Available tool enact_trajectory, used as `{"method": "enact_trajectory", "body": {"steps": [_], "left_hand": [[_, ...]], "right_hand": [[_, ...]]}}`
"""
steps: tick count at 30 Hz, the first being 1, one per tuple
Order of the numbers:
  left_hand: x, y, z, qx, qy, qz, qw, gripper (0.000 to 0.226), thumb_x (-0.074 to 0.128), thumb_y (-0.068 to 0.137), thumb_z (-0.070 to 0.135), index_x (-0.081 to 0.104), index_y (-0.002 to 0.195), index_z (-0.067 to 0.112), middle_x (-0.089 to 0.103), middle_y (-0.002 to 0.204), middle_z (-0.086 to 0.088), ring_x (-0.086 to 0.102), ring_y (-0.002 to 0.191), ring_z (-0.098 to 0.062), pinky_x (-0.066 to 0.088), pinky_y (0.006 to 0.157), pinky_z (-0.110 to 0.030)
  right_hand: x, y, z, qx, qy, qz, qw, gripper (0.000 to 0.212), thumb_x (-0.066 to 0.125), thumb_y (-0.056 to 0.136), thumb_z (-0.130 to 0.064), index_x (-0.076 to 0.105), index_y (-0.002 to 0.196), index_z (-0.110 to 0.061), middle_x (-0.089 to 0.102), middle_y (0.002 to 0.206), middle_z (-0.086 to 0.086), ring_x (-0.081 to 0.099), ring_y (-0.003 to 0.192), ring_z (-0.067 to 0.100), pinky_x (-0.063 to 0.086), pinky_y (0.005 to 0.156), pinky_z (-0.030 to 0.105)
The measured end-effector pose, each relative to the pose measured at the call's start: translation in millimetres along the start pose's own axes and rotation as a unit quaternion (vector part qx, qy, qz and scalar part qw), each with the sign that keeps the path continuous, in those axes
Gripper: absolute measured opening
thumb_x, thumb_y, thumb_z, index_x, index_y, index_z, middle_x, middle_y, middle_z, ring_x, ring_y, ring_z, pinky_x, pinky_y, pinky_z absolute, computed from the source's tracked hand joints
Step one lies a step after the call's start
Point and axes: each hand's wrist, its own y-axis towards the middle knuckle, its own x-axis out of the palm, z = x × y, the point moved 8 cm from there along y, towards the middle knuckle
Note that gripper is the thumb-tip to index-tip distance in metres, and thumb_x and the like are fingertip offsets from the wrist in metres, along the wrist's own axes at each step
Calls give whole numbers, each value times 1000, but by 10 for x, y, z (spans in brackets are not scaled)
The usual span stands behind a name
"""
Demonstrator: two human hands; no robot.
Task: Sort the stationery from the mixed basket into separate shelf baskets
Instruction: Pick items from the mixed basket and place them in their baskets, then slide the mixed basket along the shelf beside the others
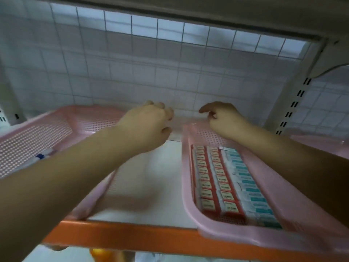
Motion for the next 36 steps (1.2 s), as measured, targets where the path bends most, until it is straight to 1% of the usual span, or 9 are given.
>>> {"method": "enact_trajectory", "body": {"steps": [5, 13, 17, 22, 27, 30, 32, 33, 36], "left_hand": [[-193, -589, -932, -122, -6, -3, 993, 36, 52, 90, 29, 54, 124, 16, 54, 124, -8, 48, 116, -29, 41, 95, -37], [-215, -1574, -2008, -212, 3, -48, 976, 36, 56, 90, 29, 56, 123, 16, 56, 123, -5, 52, 111, -24, 39, 90, -28], [-92, -1846, -2319, -219, -22, -86, 972, 36, 55, 90, 31, 55, 124, 20, 56, 126, -1, 53, 110, -19, 40, 92, -25], [159, -1918, -2407, -169, -68, -144, 973, 36, 54, 92, 30, 53, 127, 24, 55, 128, 8, 51, 113, -9, 36, 92, -16], [316, -1763, -2458, -133, -63, -169, 975, 33, 54, 91, 33, 55, 122, 24, 57, 125, 7, 51, 113, -11, 40, 96, -24], [493, -1663, -2367, -104, 46, -220, 969, 31, 52, 90, 36, 55, 117, 23, 59, 120, 2, 50, 114, -17, 35, 100, -32], [656, -1635, -2278, -83, 140, -273, 948, 34, 49, 90, 40, 52, 119, 22, 58, 120, 0, 44, 118, -21, 24, 105, -45], [723, -1632, -2223, -79, 170, -298, 936, 39, 47, 90, 42, 50, 123, 22, 56, 124, -1, 40, 122, -23, 19, 106, -53], [848, -1599, -2186, -73, 199, -328, 921, 43, 47, 92, 40, 44, 131, 21, 50, 132, -2, 31, 130, -26, 11, 104, -67]], "right_hand": [[234, 113, -1057, -136, 15, -15, 990, 40, 46, 87, -2, 58, 124, -10, 55, 129, 12, 51, 119, 27, 38, 100, 31], [748, 259, -2331, -217, 41, -92, 971, 39, 49, 89, -6, 56, 127, -13, 55, 130, 7, 49, 121, 22, 32, 96, 21], [1161, 250, -2733, -237, 4, -170, 956, 37, 48, 93, -16, 55, 128, -19, 56, 130, 3, 51, 117, 19, 38, 94, 24], [1628, 115, -2980, -223, -42, -291, 929, 33, 47, 95, -18, 56, 126, -18, 58, 122, 4, 53, 107, 19, 42, 87, 27], [1903, 196, -2915, -147, -50, -305, 939, 31, 49, 90, -16, 62, 118, -15, 62, 118, 6, 57, 105, 24, 48, 92, 36], [1959, 223, -2841, -107, -28, -288, 951, 19, 50, 91, -20, 66, 94, -12, 65, 98, 8, 59, 89, 23, 50, 79, 33], [1978, 203, -2822, -86, -1, -284, 955, 35, 50, 94, -33, 52, 64, -13, 54, 70, 4, 49, 64, 17, 40, 60, 29], [1991, 168, -2796, -71, 12, -292, 954, 44, 50, 93, -42, 45, 58, -15, 46, 62, 2, 43, 58, 15, 34, 55, 28], [2104, 90, -2787, -39, 23, -328, 944, 52, 57, 83, -57, 42, 57, -15, 41, 58, 0, 40, 57, 16, 29, 54, 29]]}}
